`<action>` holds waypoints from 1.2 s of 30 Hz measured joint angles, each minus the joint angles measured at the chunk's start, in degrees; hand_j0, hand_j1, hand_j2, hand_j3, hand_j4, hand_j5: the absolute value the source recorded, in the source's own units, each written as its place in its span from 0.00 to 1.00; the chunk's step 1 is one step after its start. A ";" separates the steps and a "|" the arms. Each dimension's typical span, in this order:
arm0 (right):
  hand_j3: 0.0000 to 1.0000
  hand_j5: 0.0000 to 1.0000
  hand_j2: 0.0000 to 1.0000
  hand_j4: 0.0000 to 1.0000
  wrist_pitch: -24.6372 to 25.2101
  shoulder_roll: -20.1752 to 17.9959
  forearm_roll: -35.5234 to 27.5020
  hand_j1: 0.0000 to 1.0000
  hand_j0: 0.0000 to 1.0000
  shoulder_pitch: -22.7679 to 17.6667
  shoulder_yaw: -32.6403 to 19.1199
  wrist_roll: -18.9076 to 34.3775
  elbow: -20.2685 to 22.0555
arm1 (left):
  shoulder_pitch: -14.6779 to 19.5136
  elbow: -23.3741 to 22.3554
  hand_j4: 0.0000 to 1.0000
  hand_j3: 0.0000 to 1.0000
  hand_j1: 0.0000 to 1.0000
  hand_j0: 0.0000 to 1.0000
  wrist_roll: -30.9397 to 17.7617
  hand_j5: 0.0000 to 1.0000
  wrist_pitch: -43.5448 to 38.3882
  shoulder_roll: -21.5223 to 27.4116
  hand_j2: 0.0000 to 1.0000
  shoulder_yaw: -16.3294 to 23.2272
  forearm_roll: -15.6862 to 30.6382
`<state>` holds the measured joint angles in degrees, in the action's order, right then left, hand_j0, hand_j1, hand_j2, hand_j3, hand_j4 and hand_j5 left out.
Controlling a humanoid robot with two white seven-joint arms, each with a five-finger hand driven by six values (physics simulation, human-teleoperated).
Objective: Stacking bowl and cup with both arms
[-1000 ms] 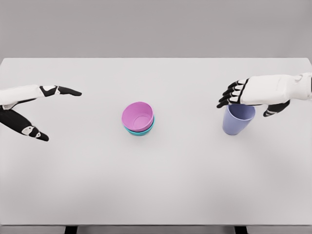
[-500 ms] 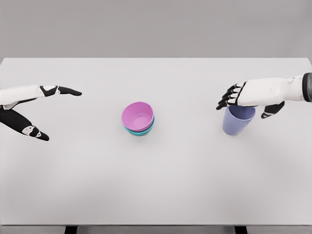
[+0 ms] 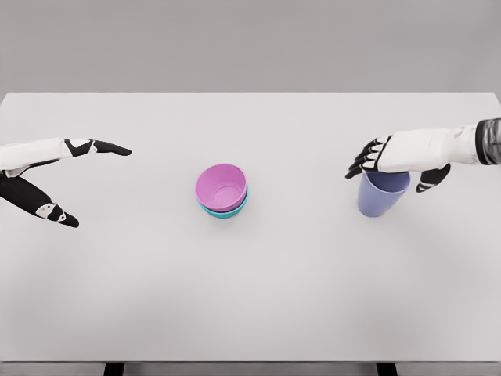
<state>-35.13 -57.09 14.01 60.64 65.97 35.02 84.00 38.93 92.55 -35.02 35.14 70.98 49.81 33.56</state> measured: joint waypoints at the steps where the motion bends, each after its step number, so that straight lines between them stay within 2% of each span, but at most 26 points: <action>1: 1.00 1.00 1.00 1.00 0.00 0.02 0.01 1.00 1.00 0.09 0.02 0.00 -0.13 | 0.00 0.00 1.00 1.00 1.00 1.00 0.00 1.00 0.00 -0.01 1.00 0.00 -0.01; 13: 0.97 0.97 0.97 0.97 0.00 0.42 0.17 0.97 0.97 0.18 0.91 0.00 -0.67 | 0.00 -0.01 1.00 1.00 1.00 1.00 0.00 1.00 0.00 0.00 1.00 0.00 -0.03; 15: 0.91 0.91 0.91 0.91 0.00 0.46 0.19 0.91 0.91 0.18 1.11 0.00 -0.72 | 0.00 -0.01 1.00 1.00 1.00 1.00 0.00 1.00 0.00 0.02 1.00 0.00 -0.03; 18: 0.70 0.70 0.70 0.70 0.04 0.69 0.10 0.70 0.70 0.18 1.22 -0.03 -0.75 | -0.09 -0.01 1.00 1.00 1.00 1.00 0.00 1.00 0.00 0.02 1.00 0.00 -0.03; 21: 0.64 0.64 0.64 0.64 0.11 0.84 -0.05 0.64 0.64 0.18 1.15 0.03 -0.76 | -0.09 -0.01 1.00 1.00 1.00 1.00 0.00 1.00 0.00 0.00 1.00 -0.01 -0.03; 29: 0.65 0.65 0.65 0.65 0.00 1.69 -0.23 0.65 0.65 0.26 0.34 0.00 -0.76 | -0.35 -0.01 1.00 1.00 1.00 1.00 0.00 1.00 0.00 -0.02 1.00 0.00 -0.03; 36: 0.65 0.65 0.65 0.65 -0.02 1.94 -0.48 0.65 0.65 0.26 -4.04 0.01 -0.35 | -0.35 -0.01 1.00 1.00 1.00 1.00 0.00 1.00 0.00 -0.03 1.00 0.00 -0.03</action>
<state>-35.15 -55.15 13.53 60.91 61.94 35.03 83.66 38.58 92.54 -35.02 35.14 70.95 49.81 33.54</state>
